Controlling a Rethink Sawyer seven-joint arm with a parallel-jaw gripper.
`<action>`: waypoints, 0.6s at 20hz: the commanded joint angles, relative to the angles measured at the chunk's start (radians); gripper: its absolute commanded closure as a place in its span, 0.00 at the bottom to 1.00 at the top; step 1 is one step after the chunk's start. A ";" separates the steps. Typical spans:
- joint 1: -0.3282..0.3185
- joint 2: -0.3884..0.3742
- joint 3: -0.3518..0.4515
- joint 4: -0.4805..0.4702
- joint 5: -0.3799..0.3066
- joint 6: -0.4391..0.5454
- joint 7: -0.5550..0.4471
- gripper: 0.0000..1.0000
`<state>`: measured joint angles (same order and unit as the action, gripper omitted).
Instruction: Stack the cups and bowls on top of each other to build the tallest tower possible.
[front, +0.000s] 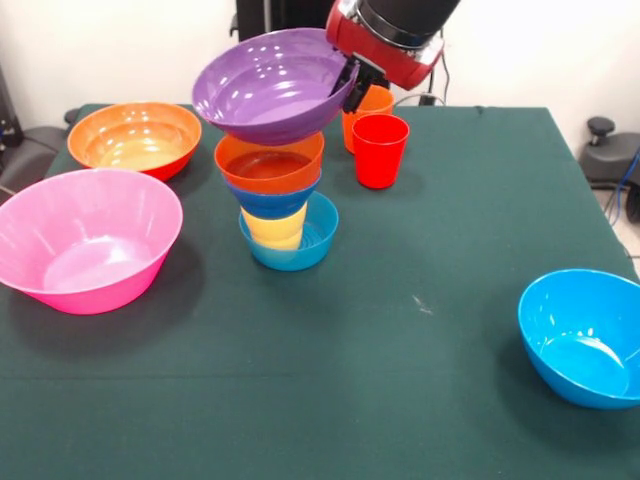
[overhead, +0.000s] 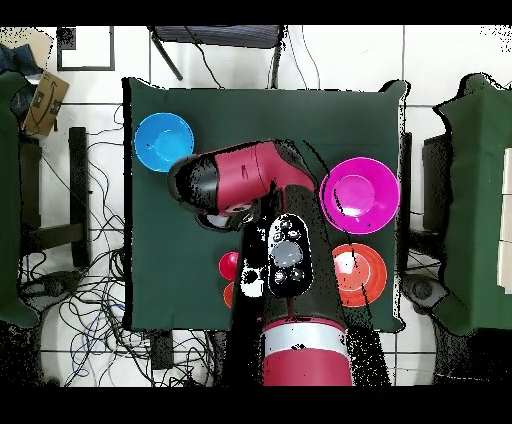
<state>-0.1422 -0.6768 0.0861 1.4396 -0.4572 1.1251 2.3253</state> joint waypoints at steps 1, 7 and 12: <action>-0.011 0.005 0.046 0.067 -0.028 -0.096 -0.077 1.00; -0.003 0.017 0.040 0.060 -0.042 -0.133 -0.051 1.00; 0.006 0.029 0.037 0.053 -0.040 -0.157 -0.036 1.00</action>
<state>-0.1430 -0.6771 0.0838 1.4488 -0.4584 1.0537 2.3253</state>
